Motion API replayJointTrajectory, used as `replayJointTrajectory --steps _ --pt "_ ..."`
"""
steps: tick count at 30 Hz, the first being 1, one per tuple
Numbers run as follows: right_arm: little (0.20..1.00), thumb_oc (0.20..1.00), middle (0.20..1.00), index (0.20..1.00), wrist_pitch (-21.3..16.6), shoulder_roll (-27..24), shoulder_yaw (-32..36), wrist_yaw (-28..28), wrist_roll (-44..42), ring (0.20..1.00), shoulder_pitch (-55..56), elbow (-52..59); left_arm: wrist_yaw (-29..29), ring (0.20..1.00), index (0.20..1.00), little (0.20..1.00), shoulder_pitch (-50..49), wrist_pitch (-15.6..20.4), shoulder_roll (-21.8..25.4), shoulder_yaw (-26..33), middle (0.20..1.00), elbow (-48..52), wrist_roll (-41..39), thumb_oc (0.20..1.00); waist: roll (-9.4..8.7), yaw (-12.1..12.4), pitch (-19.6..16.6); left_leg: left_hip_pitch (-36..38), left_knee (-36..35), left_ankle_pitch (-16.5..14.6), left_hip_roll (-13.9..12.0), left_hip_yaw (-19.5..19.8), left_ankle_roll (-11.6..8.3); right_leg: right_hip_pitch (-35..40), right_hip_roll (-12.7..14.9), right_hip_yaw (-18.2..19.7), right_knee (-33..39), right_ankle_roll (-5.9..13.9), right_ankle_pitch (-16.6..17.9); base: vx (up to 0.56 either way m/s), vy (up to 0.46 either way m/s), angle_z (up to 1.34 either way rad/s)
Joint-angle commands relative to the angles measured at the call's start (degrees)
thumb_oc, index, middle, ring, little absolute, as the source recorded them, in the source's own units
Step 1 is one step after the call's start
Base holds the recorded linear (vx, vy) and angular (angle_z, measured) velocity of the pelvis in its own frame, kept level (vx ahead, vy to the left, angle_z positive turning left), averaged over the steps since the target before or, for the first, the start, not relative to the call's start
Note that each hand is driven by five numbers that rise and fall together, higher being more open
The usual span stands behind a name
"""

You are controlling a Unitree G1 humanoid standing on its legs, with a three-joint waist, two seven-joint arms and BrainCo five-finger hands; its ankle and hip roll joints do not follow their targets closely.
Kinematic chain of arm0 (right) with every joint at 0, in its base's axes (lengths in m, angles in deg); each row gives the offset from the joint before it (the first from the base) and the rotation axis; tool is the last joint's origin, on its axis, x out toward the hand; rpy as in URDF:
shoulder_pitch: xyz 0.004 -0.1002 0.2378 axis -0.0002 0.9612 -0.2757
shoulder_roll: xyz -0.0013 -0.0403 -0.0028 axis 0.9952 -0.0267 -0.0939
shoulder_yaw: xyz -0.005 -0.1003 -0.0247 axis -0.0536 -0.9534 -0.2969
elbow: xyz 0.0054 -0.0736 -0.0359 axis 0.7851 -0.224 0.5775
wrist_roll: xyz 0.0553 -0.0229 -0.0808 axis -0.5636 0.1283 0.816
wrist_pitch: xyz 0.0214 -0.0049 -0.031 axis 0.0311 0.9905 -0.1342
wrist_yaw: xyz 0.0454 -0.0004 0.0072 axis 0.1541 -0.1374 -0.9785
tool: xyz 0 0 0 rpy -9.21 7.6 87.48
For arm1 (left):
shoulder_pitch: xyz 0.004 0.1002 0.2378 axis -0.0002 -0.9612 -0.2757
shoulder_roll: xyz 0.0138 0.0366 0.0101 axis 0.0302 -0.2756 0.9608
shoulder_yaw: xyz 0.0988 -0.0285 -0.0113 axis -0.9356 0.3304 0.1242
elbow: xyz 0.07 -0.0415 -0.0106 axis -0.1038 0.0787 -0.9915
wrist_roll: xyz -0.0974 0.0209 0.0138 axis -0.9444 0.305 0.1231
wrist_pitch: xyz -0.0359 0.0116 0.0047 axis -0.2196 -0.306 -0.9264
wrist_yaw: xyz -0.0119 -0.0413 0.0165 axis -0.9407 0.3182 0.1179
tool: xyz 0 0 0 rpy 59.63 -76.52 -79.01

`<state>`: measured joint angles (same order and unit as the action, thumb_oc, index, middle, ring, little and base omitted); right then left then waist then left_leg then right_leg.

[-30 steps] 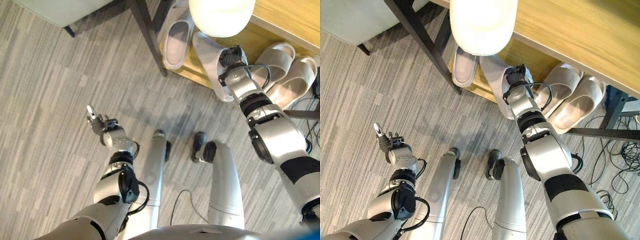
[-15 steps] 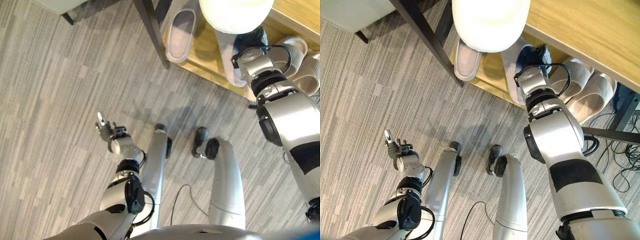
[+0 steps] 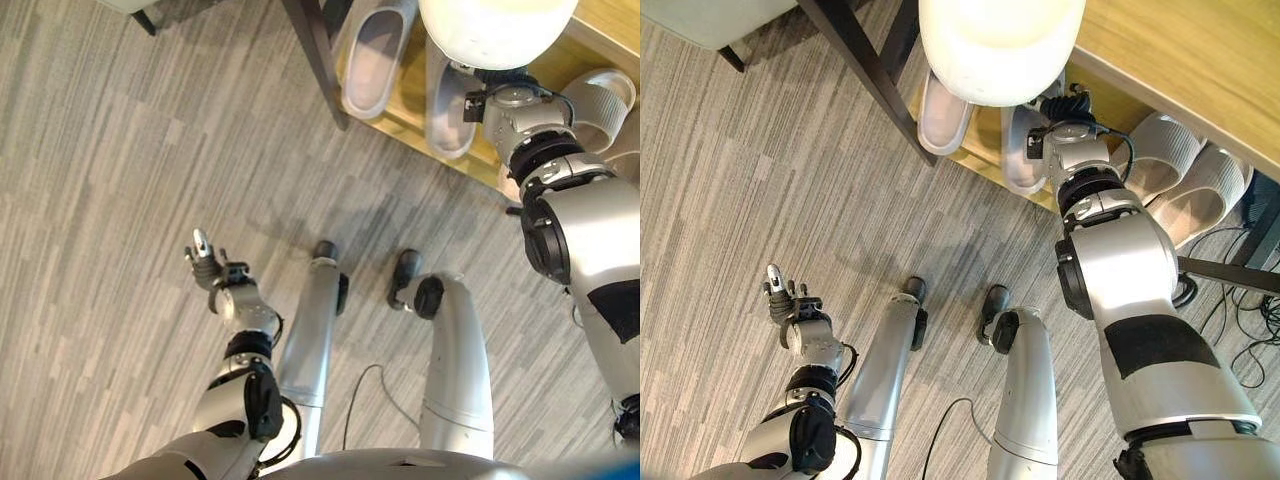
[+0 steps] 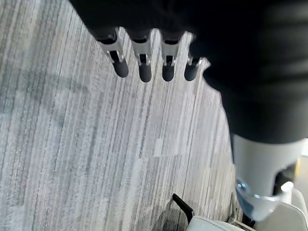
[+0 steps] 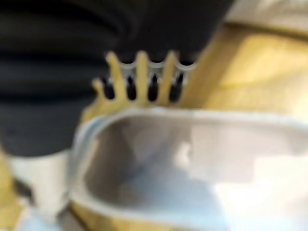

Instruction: Arrange the slippers neatly on the shoe rack.

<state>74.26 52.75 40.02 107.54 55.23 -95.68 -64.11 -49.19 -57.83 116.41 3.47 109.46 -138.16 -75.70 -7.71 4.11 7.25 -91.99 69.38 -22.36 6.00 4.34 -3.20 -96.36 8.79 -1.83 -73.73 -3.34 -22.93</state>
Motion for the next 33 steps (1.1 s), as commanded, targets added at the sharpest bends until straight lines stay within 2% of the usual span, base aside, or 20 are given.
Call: replayJointTrajectory --steps 1,7,15,16,17,18,20,24,33 --pt "1.000 1.000 1.000 1.000 -3.51 1.12 -0.47 1.31 -0.77 1.000 -7.75 -1.71 -1.09 1.000 1.000 1.000 -0.20 2.69 2.36 -0.24 1.000 -0.14 2.58 1.000 0.71 -1.41 4.16 2.03 -5.35 3.86 0.60 -2.85 2.51 6.67 -2.26 0.89 -0.93 1.14 -2.14 -0.03 0.010 0.03" --pt "1.000 1.000 1.000 1.000 -3.11 1.83 0.30 0.25 -0.92 1.000 -4.73 1.49 -1.11 1.000 1.000 1.000 -0.41 3.39 2.58 -0.86 1.000 -1.32 2.38 1.000 0.64 -1.83 3.70 2.03 -7.53 5.04 0.42 -2.38 2.62 7.04 -2.87 0.58 1.44 1.04 -1.08 -0.02 0.000 -0.01" --pt "1.000 1.000 1.000 1.000 -0.46 3.83 0.34 -1.07 0.00 1.000 -2.52 3.82 -0.39 1.000 1.000 1.000 -0.17 5.01 5.07 -3.79 1.000 -2.50 4.61 1.000 0.68 -2.39 4.32 2.03 -9.12 6.55 0.17 -2.07 2.82 7.48 -3.01 -0.07 3.02 0.82 -0.33 -0.02 -0.007 -0.03" --pt "1.000 1.000 1.000 1.000 -0.44 4.30 0.76 -0.76 0.35 1.000 -2.30 4.23 -0.55 1.000 1.000 1.000 -0.19 5.23 5.16 -3.97 1.000 -2.83 4.53 1.000 0.72 -2.48 3.56 2.03 -8.51 4.89 0.22 -2.09 3.13 7.69 -2.93 -0.35 2.74 0.75 -1.73 0.00 0.000 0.00" --pt "1.000 1.000 1.000 1.000 -0.41 4.74 0.93 -0.79 0.54 1.000 -1.89 4.48 0.93 1.000 1.000 1.000 1.72 4.96 4.79 -4.47 1.000 -0.92 4.83 1.000 0.68 -2.49 4.41 2.03 -9.08 6.59 0.15 -1.93 2.85 7.59 -3.18 -0.03 2.92 0.76 -0.43 -0.03 -0.022 0.00" --pt "1.000 1.000 1.000 1.000 -0.63 4.58 1.26 -0.58 0.24 1.000 -0.90 5.14 4.18 1.000 1.000 1.000 1.91 3.98 3.64 -5.58 1.000 2.05 6.92 1.000 0.84 -2.27 4.84 2.03 -9.42 6.97 0.01 -2.10 2.85 7.57 -3.09 0.01 3.03 0.76 -0.30 -0.11 -0.024 -0.01" --pt "1.000 1.000 1.000 1.000 -0.49 4.40 1.37 -0.54 -0.03 1.000 -0.45 6.28 5.58 1.000 1.000 1.000 0.24 4.23 2.76 -7.40 1.000 3.60 9.05 1.000 0.98 -2.26 5.18 2.03 -9.67 7.13 -0.07 -2.09 2.89 7.58 -3.12 0.05 3.04 0.80 -0.25 -0.02 -0.008 0.01" --pt "1.000 1.000 1.000 1.000 -0.69 6.88 3.14 0.50 -0.56 1.000 1.94 9.95 5.61 1.000 1.000 1.000 -0.54 5.83 1.46 -8.42 1.000 2.28 9.36 1.000 1.12 -2.40 5.31 2.03 -9.66 7.17 -0.29 -2.05 2.99 7.71 -3.45 0.09 3.31 0.75 0.00 0.00 0.001 -0.01" --pt "1.000 1.000 1.000 1.000 -0.50 10.17 4.28 -0.55 -1.14 1.000 7.15 16.86 5.74 1.000 1.000 1.000 0.63 6.56 0.94 -9.11 1.000 -1.44 8.77 1.000 1.16 -2.48 4.78 2.03 -10.89 7.97 -0.36 -1.87 3.29 7.65 -3.77 0.19 4.41 0.78 0.39 -0.01 0.002 -0.02"
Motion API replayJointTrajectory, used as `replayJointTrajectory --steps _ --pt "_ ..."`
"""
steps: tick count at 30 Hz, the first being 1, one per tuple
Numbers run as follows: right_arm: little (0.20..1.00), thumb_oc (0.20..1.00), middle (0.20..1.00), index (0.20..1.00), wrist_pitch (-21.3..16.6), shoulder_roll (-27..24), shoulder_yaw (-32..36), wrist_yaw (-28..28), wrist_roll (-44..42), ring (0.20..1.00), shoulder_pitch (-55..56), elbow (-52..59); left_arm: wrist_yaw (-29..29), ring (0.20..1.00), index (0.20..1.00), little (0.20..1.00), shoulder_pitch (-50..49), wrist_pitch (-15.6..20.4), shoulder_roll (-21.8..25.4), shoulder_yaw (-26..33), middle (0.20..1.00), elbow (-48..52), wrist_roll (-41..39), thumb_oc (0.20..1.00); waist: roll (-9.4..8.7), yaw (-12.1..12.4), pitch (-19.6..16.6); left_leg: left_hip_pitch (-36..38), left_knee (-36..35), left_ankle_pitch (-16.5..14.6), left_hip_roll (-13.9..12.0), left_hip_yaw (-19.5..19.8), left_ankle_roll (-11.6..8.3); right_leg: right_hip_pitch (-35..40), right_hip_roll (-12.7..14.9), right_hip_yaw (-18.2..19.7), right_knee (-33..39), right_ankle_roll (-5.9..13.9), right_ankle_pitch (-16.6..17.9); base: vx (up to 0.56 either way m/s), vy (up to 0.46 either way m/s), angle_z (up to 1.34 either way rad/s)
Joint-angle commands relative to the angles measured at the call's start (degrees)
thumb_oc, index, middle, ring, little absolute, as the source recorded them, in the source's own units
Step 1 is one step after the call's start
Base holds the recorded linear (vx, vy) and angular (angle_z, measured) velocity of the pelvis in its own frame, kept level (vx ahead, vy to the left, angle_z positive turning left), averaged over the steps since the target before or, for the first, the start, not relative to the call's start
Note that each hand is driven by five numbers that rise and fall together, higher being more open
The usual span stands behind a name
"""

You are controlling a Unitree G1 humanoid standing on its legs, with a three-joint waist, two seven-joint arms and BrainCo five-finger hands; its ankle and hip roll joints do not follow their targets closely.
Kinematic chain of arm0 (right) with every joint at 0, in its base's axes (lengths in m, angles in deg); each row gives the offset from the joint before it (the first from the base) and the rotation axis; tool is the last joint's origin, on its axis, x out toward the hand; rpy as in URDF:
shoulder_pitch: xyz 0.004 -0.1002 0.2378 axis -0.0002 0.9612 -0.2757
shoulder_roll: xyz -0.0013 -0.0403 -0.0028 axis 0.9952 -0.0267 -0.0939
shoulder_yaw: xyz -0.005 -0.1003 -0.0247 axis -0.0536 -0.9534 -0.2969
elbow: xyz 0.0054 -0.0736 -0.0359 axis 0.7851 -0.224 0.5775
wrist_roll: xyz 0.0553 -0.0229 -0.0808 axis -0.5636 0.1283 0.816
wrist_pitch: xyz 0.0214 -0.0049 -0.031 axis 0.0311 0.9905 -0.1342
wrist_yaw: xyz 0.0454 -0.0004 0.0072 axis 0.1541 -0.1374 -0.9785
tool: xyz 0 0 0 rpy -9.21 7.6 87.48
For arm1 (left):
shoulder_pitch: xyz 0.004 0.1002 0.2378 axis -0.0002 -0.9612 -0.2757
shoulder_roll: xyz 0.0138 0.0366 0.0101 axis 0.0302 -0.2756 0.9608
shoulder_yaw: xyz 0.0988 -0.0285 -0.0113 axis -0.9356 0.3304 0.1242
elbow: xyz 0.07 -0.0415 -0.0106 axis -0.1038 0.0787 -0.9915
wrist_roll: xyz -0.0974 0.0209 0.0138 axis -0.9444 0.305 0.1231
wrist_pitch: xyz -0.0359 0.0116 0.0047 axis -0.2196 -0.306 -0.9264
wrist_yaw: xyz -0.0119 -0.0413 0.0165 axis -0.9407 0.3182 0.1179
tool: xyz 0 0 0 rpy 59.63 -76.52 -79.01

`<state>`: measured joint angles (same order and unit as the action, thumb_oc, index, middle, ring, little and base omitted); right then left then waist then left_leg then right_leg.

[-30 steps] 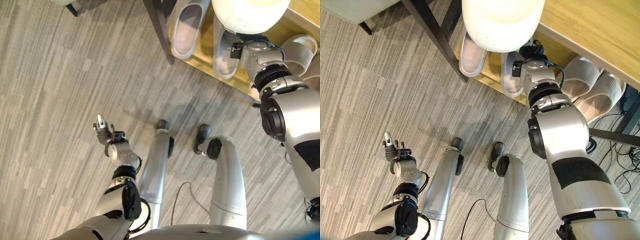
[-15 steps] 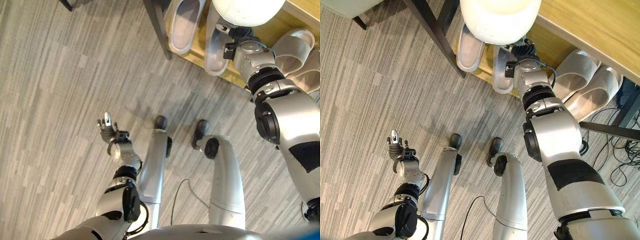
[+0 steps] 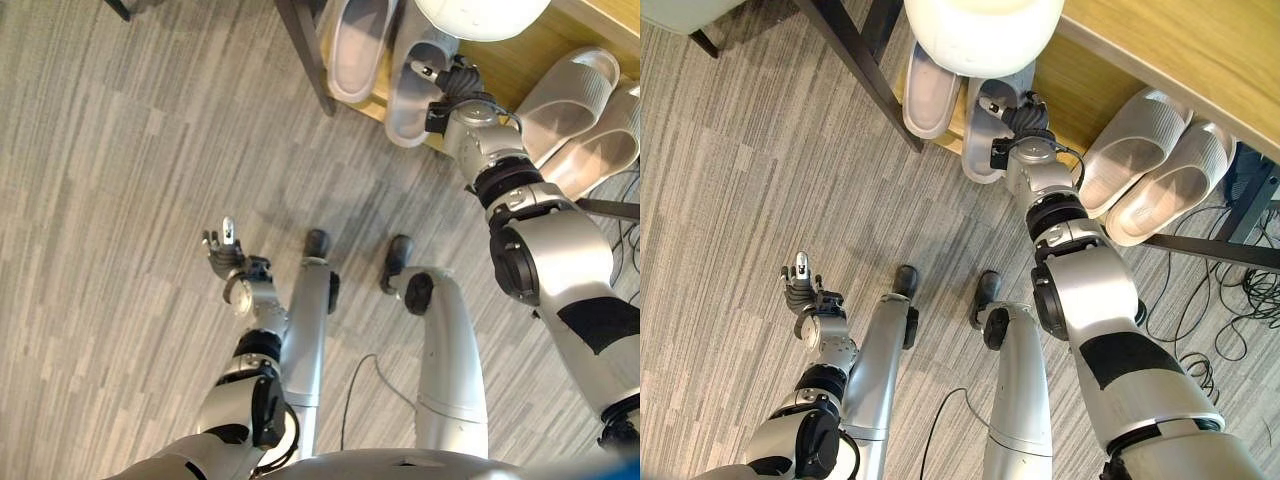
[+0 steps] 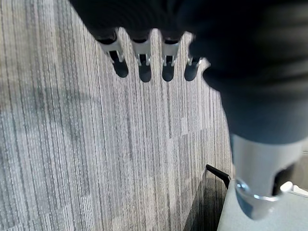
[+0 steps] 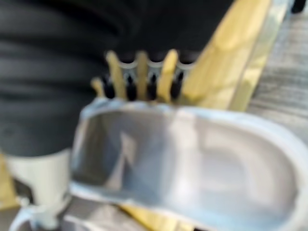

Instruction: Arrange the slippers neatly on the shoe rack.

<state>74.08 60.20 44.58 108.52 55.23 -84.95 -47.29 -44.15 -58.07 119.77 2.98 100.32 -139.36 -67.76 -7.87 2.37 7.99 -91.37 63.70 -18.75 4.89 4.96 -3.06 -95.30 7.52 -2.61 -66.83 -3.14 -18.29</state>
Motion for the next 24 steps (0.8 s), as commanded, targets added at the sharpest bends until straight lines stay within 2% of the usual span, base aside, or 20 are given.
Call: replayJointTrajectory --steps 1,5,11,24 --pt "1.000 1.000 1.000 1.000 0.73 3.79 -0.29 -1.87 -0.84 1.000 -2.15 2.05 3.30 1.000 1.000 1.000 3.18 3.85 2.24 -0.07 1.000 1.27 0.76 1.000 1.30 -0.90 4.12 1.42 -5.23 4.34 0.54 -2.57 3.25 6.69 -2.44 0.89 -2.32 0.62 -4.21 0.00 0.000 0.00" --pt "1.000 1.000 1.000 1.000 1.94 4.71 -0.36 -2.63 -1.56 1.000 -1.23 3.59 2.41 1.000 1.000 1.000 2.83 4.33 2.61 -0.42 1.000 0.79 0.47 1.000 1.35 -0.80 4.54 1.42 -5.37 4.45 0.45 -2.57 3.27 6.67 -2.49 0.55 -2.02 0.41 -4.26 0.00 0.000 -0.01" --pt "1.000 1.000 1.000 1.000 1.15 5.34 -0.06 -2.25 -2.20 1.000 0.25 3.43 3.13 1.000 1.000 1.000 4.26 4.87 3.68 -1.35 1.000 -1.60 1.22 1.000 1.09 -0.51 4.55 1.42 -5.97 4.79 0.43 -2.41 3.37 6.69 -2.50 0.37 -1.59 0.47 -4.12 0.00 0.001 -0.01" --pt "1.000 1.000 1.000 1.000 -7.29 5.33 3.21 -0.54 -2.83 1.000 1.38 2.47 3.23 1.000 1.000 1.000 5.21 4.82 6.53 -1.64 1.000 -5.11 2.19 1.000 1.30 0.30 3.66 1.42 -7.13 5.46 0.39 -2.35 3.69 6.33 -2.42 0.24 -1.25 0.38 -3.96 0.00 0.000 0.00"
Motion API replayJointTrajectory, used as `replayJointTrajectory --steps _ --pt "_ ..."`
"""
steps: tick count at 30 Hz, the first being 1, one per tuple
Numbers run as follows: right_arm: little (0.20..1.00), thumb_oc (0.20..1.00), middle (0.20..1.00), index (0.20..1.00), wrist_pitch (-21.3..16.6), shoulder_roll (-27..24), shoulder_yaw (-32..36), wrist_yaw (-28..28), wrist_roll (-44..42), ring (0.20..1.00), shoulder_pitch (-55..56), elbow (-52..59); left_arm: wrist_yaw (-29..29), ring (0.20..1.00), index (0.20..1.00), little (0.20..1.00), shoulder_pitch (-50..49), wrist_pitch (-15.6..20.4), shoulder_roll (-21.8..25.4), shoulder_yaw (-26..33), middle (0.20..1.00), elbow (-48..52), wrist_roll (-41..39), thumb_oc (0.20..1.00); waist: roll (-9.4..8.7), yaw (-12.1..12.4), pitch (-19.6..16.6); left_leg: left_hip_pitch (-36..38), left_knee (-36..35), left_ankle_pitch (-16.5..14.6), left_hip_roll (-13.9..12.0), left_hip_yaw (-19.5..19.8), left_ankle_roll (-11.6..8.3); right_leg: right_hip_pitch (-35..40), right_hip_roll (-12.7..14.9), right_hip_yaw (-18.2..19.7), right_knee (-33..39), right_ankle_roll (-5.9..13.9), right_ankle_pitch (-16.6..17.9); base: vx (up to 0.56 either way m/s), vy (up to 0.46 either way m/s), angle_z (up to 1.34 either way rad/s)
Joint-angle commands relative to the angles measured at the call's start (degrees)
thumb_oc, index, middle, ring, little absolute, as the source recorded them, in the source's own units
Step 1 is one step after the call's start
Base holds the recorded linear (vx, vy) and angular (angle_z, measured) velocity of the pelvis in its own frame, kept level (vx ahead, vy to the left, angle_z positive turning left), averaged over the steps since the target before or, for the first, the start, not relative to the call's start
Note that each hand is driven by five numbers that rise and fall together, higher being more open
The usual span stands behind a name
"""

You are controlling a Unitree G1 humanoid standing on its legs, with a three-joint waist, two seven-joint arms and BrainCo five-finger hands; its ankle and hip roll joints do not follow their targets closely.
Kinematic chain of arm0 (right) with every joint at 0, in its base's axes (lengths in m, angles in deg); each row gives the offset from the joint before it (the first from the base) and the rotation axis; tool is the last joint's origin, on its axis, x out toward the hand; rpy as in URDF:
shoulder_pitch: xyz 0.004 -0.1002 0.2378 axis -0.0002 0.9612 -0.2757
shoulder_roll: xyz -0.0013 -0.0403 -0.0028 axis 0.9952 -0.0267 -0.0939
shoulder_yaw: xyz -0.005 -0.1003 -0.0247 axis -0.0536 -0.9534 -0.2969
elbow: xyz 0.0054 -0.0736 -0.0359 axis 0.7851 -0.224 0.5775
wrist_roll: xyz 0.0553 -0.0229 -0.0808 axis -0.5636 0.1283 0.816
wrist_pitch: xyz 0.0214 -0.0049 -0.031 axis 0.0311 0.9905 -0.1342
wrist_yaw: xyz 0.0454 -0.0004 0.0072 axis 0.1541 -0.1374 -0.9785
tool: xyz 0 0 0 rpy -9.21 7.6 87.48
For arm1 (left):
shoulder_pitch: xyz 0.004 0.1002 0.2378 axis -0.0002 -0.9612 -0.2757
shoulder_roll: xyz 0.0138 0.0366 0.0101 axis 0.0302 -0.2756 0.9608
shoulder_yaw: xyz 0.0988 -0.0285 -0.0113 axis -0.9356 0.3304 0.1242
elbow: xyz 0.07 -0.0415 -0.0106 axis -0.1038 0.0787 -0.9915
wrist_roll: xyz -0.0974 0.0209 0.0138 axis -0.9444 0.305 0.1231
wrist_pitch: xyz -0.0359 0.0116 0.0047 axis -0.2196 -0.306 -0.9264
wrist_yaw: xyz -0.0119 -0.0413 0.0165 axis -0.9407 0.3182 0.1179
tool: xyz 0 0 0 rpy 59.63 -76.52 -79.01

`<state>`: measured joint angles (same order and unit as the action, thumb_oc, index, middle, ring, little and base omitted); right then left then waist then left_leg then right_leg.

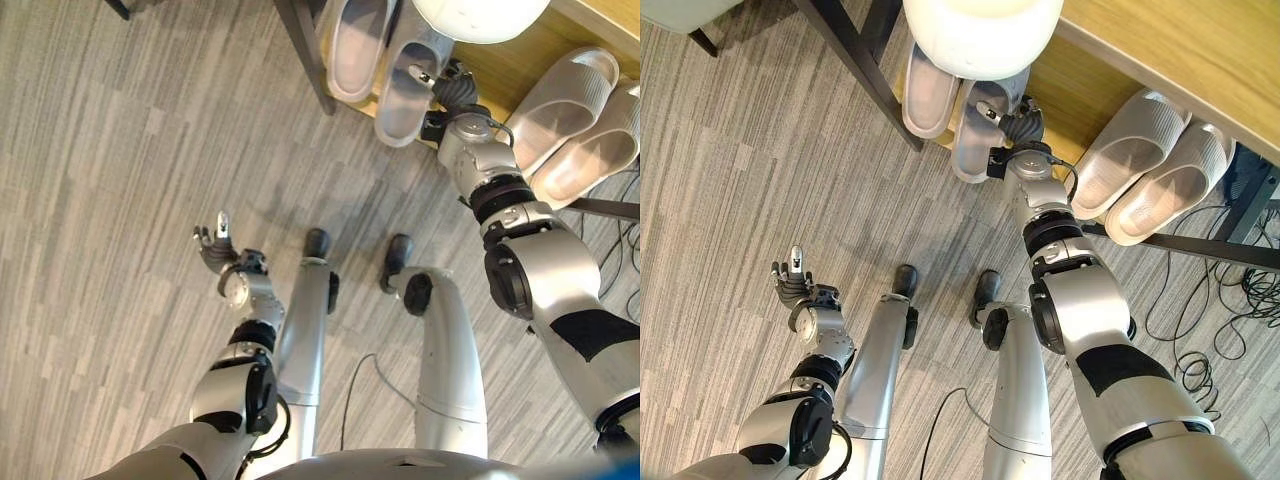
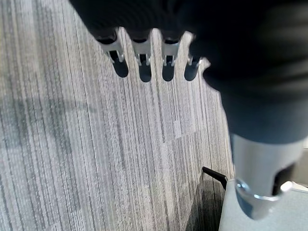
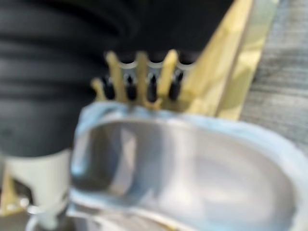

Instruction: Arrange the slippers neatly on the shoe rack.

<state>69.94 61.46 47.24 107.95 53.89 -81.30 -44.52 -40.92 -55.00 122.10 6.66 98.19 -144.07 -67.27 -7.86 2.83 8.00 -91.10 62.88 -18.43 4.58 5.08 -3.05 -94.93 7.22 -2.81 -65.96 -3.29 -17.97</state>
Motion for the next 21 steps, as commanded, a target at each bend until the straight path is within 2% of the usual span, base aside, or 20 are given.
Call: replayJointTrajectory --steps 1,3,6,13,16,21 --pt "1.000 1.000 1.000 1.000 -4.70 4.65 1.43 -0.11 -1.12 1.000 -0.52 2.03 0.11 1.000 1.000 1.000 1.66 2.64 2.58 0.33 1.000 -0.14 2.02 1.000 1.33 -0.14 3.46 1.15 -6.50 5.24 0.67 -2.46 3.68 5.92 -2.25 0.48 -1.84 0.53 -4.15 0.00 0.000 0.00" --pt "1.000 1.000 1.000 1.000 -8.89 4.73 2.36 1.14 1.75 1.000 4.14 6.98 0.34 1.000 1.000 1.000 1.38 2.42 3.11 0.50 1.000 -0.61 2.94 1.000 1.67 -0.13 2.81 1.15 -7.85 5.82 0.59 -2.17 3.69 6.02 -2.60 0.38 -0.54 0.54 -3.37 -0.03 0.036 0.00" --pt "1.000 1.000 1.000 1.000 -11.92 3.98 2.36 2.50 5.18 1.000 7.33 11.36 0.97 1.000 1.000 1.000 0.97 2.51 2.98 0.50 1.000 -0.11 4.19 1.000 2.03 0.00 2.22 1.15 -9.49 6.77 0.38 -1.70 3.87 6.33 -2.64 0.20 1.67 0.90 -2.37 -0.04 0.049 -0.01" --pt "1.000 1.000 1.000 1.000 -14.06 3.15 2.15 0.93 7.11 1.000 15.25 19.33 1.98 1.000 1.000 1.000 -0.61 2.31 3.06 -0.31 1.000 1.26 6.45 1.000 2.51 -0.21 -0.08 1.15 -11.70 8.06 0.05 -1.16 4.24 6.88 -2.88 -0.27 4.62 1.26 -1.11 -0.02 0.030 -0.02" --pt "1.000 1.000 1.000 1.000 -16.42 0.35 -1.43 1.12 12.25 1.000 22.03 27.06 1.16 1.000 1.000 1.000 -3.07 1.90 3.13 0.22 1.000 3.15 6.27 1.000 2.29 -0.50 -0.43 1.15 -11.18 8.09 0.13 -1.53 4.29 7.02 -2.99 -0.11 4.35 1.05 -1.10 0.00 0.000 0.00" --pt "1.000 1.000 1.000 1.000 -19.31 -3.03 -5.98 0.47 15.52 1.000 26.83 33.96 1.22 1.000 1.000 1.000 -4.92 2.96 2.31 -0.85 1.000 3.96 7.12 1.000 2.14 -0.66 -0.45 1.15 -11.44 8.13 0.54 -1.43 4.29 6.86 -3.01 0.16 4.55 1.05 -0.93 0.00 0.000 0.00"
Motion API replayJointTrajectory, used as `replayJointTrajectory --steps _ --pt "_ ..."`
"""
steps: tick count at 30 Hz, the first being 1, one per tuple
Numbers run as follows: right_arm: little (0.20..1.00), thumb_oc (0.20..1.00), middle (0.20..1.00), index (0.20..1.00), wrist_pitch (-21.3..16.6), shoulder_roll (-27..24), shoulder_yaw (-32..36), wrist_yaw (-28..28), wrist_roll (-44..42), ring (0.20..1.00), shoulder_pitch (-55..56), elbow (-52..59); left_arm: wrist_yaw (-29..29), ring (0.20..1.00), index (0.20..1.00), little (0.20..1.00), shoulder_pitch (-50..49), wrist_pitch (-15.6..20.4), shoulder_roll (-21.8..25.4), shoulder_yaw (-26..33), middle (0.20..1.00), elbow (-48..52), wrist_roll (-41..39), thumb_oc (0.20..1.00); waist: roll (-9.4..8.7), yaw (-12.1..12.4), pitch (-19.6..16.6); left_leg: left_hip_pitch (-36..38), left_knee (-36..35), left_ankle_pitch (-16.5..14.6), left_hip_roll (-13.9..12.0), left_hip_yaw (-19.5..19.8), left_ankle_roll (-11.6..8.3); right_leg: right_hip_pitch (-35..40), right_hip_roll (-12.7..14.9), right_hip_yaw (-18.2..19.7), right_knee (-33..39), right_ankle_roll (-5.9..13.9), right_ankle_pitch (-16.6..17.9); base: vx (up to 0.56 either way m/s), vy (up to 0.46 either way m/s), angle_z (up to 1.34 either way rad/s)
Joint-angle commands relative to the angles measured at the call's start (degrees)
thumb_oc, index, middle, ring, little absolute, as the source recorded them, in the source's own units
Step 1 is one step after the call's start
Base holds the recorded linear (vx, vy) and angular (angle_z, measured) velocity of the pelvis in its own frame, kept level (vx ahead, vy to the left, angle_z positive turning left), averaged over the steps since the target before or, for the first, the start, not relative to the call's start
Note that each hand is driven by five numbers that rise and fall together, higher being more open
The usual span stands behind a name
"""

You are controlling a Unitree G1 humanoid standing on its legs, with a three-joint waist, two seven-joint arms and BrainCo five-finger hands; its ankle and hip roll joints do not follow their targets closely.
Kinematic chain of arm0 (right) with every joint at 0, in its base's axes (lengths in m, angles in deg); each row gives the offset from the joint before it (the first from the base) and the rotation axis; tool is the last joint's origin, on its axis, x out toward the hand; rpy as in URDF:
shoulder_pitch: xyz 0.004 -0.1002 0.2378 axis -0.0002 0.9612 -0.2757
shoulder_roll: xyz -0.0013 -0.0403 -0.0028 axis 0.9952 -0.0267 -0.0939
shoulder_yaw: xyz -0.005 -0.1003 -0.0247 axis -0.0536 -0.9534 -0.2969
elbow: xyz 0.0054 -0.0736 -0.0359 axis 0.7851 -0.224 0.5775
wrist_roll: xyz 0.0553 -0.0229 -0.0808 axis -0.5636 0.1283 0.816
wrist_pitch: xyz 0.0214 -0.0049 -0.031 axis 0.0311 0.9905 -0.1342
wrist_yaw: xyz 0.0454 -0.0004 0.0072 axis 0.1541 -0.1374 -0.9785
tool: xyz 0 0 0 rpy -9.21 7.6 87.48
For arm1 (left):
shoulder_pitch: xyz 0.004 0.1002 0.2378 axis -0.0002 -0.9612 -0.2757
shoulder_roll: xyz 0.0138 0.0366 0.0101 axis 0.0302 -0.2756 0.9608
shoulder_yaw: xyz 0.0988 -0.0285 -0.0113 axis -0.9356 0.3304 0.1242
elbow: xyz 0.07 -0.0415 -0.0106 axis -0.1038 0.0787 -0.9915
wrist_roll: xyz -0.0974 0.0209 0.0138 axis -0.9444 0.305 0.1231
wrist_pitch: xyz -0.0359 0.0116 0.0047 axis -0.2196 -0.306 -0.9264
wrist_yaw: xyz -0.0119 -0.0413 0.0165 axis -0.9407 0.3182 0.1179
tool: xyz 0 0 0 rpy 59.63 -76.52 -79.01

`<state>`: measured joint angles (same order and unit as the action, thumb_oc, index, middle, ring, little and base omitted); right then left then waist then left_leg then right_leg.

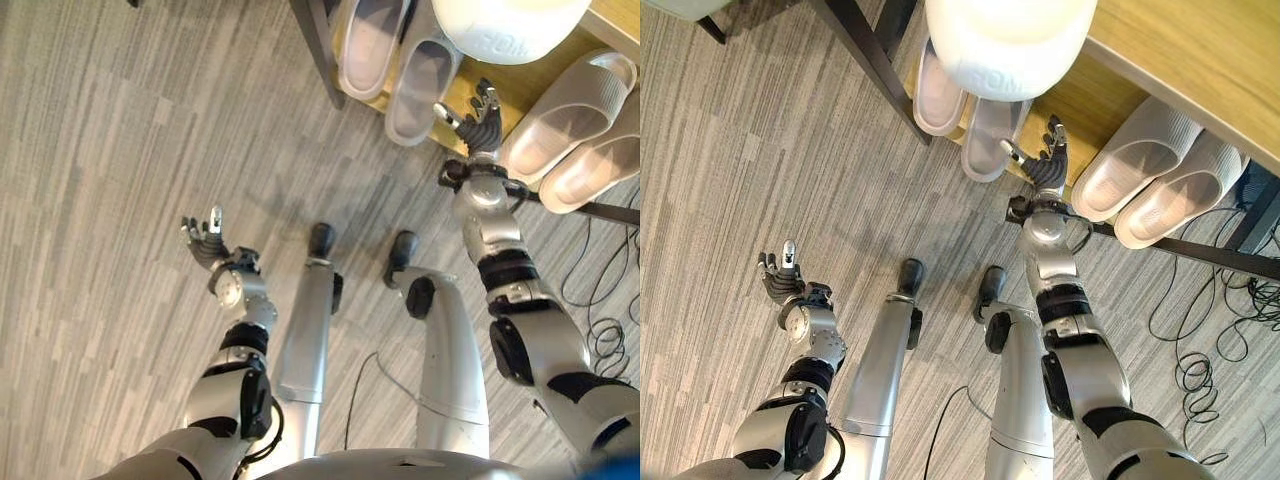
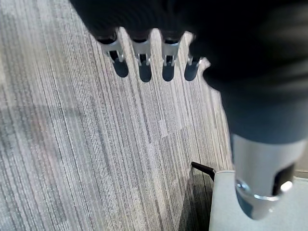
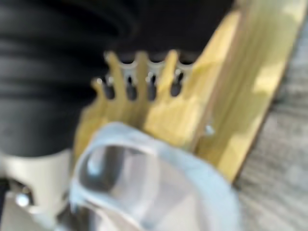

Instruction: Arrange the slippers neatly on the shoe rack.

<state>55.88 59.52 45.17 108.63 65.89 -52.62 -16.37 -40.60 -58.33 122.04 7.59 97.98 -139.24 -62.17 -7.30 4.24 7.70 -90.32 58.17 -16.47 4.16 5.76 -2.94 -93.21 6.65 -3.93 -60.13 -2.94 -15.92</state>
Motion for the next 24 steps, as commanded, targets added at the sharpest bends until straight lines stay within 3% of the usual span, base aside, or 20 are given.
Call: replayJointTrajectory --steps 1,4,8,12,18,24 --pt "1.000 1.000 1.000 1.000 -5.89 -1.95 -4.80 0.45 4.79 1.000 -1.11 6.73 0.75 1.000 1.000 1.000 -2.04 3.33 0.98 -0.87 1.000 -0.81 2.01 1.000 1.57 -2.10 -0.26 0.36 -6.96 6.34 0.99 -2.04 4.20 5.10 -2.45 1.22 -1.08 0.74 -2.81 0.00 0.000 0.00" --pt "1.000 1.000 1.000 1.000 -7.35 -1.90 -4.42 1.83 5.36 1.000 0.36 8.22 1.11 1.000 1.000 1.000 -2.36 3.98 -0.04 -1.51 1.000 -0.73 2.27 1.000 1.55 -2.08 -0.75 0.36 -8.17 6.74 1.06 -1.56 4.23 5.11 -2.68 1.14 0.08 0.80 -2.47 0.00 0.000 0.00" --pt "1.000 1.000 1.000 1.000 -5.27 -2.23 -5.13 -1.09 3.20 1.000 2.57 12.59 1.42 1.000 1.000 1.000 -3.91 3.54 -0.85 -1.67 1.000 0.59 2.32 1.000 1.52 -2.27 -1.44 0.36 -8.84 7.03 0.97 -1.22 4.28 5.40 -2.93 0.85 0.74 0.66 -2.17 0.00 0.000 0.00" --pt "1.000 1.000 1.000 1.000 -2.51 -9.66 -11.51 -4.73 5.26 1.000 8.09 22.33 1.39 1.000 1.000 1.000 -6.68 3.16 -0.47 -1.96 1.000 3.21 2.94 1.000 1.19 -2.79 -1.94 0.36 -9.14 7.17 0.87 -1.01 4.18 5.74 -3.22 0.69 1.29 0.68 -2.09 0.00 0.000 0.00" --pt "1.000 1.000 1.000 1.000 -1.36 -16.69 -17.73 -7.27 6.78 1.000 8.50 28.89 0.97 1.000 1.000 1.000 -7.94 3.02 -0.14 -2.25 1.000 3.99 3.30 1.000 1.16 -2.97 -1.58 0.36 -9.18 7.31 0.96 -0.93 4.16 6.03 -3.31 0.64 1.51 0.64 -2.26 0.00 0.000 0.00" --pt "1.000 1.000 1.000 1.000 4.65 -25.86 -23.64 -16.30 2.64 1.000 9.57 38.31 1.24 1.000 1.000 1.000 -9.85 2.75 0.80 -2.61 1.000 4.70 3.77 1.000 1.09 -3.35 -1.86 0.36 -9.08 6.95 1.04 -0.79 4.28 6.47 -3.67 0.70 2.03 0.65 -2.67 0.00 0.000 0.00"
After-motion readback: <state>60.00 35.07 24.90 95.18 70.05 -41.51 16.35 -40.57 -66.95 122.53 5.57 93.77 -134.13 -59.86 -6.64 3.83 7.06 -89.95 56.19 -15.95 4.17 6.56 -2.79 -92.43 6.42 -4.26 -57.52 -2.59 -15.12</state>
